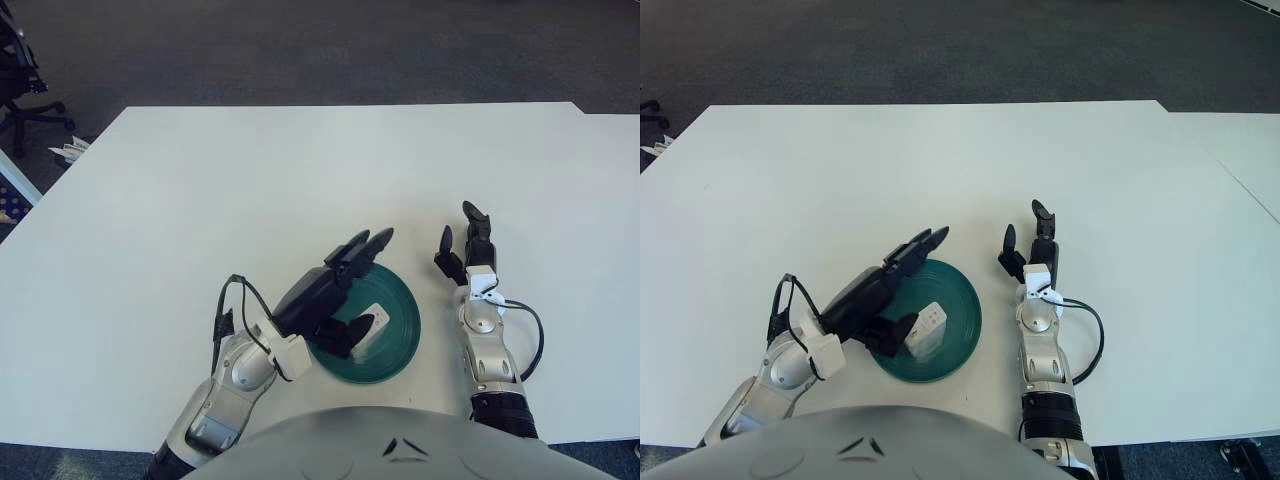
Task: Put the charger into the plate.
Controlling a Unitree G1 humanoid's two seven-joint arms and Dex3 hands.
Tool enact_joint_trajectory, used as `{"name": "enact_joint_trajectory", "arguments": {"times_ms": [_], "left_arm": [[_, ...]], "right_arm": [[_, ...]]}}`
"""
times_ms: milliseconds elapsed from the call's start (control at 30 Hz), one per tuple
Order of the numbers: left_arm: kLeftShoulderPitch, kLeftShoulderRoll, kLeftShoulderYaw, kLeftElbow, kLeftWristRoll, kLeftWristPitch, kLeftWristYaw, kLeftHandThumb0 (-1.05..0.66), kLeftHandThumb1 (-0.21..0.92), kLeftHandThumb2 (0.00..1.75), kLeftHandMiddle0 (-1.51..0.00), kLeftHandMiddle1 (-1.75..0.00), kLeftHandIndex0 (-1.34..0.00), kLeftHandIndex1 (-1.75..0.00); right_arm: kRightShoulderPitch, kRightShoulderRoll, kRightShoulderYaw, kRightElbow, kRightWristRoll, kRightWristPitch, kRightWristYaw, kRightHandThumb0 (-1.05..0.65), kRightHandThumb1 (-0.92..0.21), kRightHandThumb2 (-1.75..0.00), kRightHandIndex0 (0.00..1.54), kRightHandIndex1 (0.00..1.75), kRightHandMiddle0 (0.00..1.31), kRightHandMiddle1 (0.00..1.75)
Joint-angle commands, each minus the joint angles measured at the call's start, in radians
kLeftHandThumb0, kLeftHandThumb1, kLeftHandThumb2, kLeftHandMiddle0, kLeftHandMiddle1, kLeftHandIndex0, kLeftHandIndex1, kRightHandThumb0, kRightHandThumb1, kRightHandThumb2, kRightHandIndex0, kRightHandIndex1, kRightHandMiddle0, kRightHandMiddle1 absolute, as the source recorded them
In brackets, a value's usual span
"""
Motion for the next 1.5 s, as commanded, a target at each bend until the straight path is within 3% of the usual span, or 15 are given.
{"name": "enact_joint_trajectory", "arguments": {"times_ms": [0, 100, 167, 333, 500, 633, 767, 900, 1067, 1467], "left_arm": [[0.05, -0.059, 0.14, 0.011, -0.218, 0.071, 0.042, -1.05, 0.92, 1.1, -0.13, -0.01, -0.18, -0.59], [0.071, -0.128, 0.225, 0.083, -0.387, 0.088, 0.054, -1.05, 0.92, 1.04, -0.19, -0.03, -0.28, -0.77], [0.062, -0.148, 0.233, 0.104, -0.384, 0.075, 0.066, -1.05, 0.92, 0.98, -0.28, -0.05, -0.36, -0.89], [0.009, -0.157, 0.257, 0.218, -0.335, 0.039, 0.08, -1.04, 0.92, 0.94, -0.38, -0.07, -0.43, -0.99], [-0.012, -0.194, 0.289, 0.298, -0.37, 0.1, 0.11, -1.05, 0.92, 0.94, -0.38, -0.05, -0.37, -0.98], [-0.009, -0.241, 0.357, 0.305, -0.501, 0.252, 0.153, -1.05, 0.92, 0.94, -0.35, -0.03, -0.25, -0.91], [-0.016, -0.245, 0.383, 0.35, -0.528, 0.268, 0.16, -1.04, 0.92, 0.93, -0.38, -0.03, -0.18, -0.86], [-0.02, -0.243, 0.39, 0.406, -0.507, 0.243, 0.163, -1.02, 0.92, 0.92, -0.45, -0.07, -0.2, -0.85], [0.001, -0.242, 0.391, 0.516, -0.45, 0.142, 0.157, -1.01, 0.92, 0.92, -0.52, -0.09, -0.28, -0.88], [0.054, -0.278, 0.356, 0.537, -0.367, 0.035, 0.22, -1.01, 0.92, 0.9, -0.59, -0.12, -0.32, -0.92]], "right_arm": [[0.078, 0.022, 0.001, 0.093, 0.017, 0.161, 0.017, -0.7, -0.92, -0.88, 0.16, 0.0, 0.0, 0.51], [0.075, 0.018, 0.0, 0.101, 0.019, 0.154, 0.015, -0.71, -0.92, -0.88, 0.16, 0.0, 0.0, 0.52], [0.074, 0.017, -0.001, 0.107, 0.02, 0.149, 0.014, -0.71, -0.92, -0.88, 0.16, 0.0, 0.0, 0.53], [0.071, 0.012, -0.003, 0.117, 0.022, 0.141, 0.016, -0.7, -0.92, -0.87, 0.15, 0.0, 0.0, 0.54], [0.071, 0.007, -0.004, 0.121, 0.023, 0.133, 0.019, -0.7, -0.92, -0.86, 0.15, 0.0, 0.0, 0.54], [0.074, 0.004, -0.002, 0.117, 0.02, 0.137, 0.018, -0.7, -0.92, -0.86, 0.15, 0.0, 0.0, 0.54], [0.077, 0.003, -0.003, 0.11, 0.023, 0.141, 0.022, -0.69, -0.92, -0.86, 0.15, 0.0, 0.0, 0.54], [0.087, 0.005, -0.003, 0.092, 0.031, 0.147, 0.031, -0.7, -0.92, -0.86, 0.14, 0.0, 0.0, 0.55], [0.104, 0.004, -0.002, 0.067, 0.033, 0.154, 0.04, -0.7, -0.92, -0.85, 0.15, 0.0, 0.0, 0.55], [0.144, -0.004, 0.001, 0.007, 0.031, 0.169, 0.068, -0.7, -0.92, -0.82, 0.18, 0.01, 0.0, 0.57]]}}
